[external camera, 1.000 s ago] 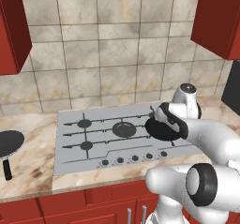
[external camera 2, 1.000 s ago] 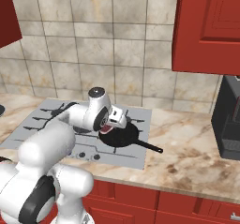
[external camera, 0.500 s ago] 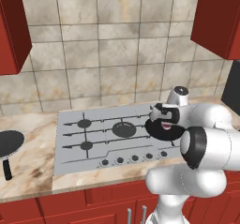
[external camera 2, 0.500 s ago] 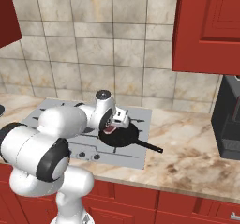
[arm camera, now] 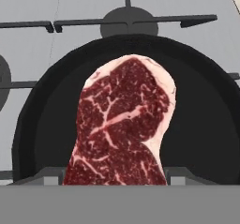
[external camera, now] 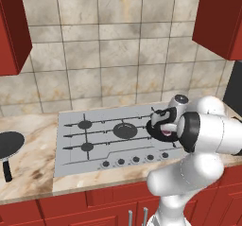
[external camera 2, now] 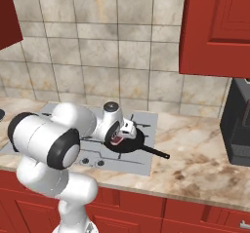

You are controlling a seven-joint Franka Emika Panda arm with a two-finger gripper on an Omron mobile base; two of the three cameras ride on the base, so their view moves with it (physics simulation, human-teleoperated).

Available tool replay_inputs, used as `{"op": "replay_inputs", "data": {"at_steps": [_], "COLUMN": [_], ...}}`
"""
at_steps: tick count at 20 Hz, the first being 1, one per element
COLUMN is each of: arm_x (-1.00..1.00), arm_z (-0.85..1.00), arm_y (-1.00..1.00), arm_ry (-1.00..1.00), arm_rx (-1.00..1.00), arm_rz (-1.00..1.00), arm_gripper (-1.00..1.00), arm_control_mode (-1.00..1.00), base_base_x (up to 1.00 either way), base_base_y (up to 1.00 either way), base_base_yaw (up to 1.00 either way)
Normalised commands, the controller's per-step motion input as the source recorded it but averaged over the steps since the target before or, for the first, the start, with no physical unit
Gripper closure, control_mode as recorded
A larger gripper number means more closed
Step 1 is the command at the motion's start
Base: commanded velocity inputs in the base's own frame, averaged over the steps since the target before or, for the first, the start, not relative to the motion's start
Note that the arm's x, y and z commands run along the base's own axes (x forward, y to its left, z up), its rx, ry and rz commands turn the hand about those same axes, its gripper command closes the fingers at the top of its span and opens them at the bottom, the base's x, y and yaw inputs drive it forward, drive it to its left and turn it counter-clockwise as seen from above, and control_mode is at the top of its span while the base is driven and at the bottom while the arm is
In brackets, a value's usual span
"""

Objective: Place both pans onto different burners. Then place the garlic and the steak on different pans.

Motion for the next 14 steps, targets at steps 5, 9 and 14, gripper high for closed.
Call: {"op": "replay_inputs", "data": {"at_steps": [5, 9, 14], "arm_x": [0.21, 0.18, 0.25], "arm_z": [-0.34, -0.36, -0.21], "arm_y": [-0.03, -0.05, -0.03], "arm_ry": [0.00, 0.00, 0.00], "arm_rx": [0.00, 0.00, 0.00], "arm_rz": [0.00, 0.01, 0.00], "arm_gripper": [1.00, 1.00, 1.00], "arm_control_mode": [-1.00, -1.00, -1.00], "base_base_x": [0.00, 0.00, 0.00], "base_base_y": [0.00, 0.00, 0.00], "base_base_yaw": [0.00, 0.00, 0.00]}}
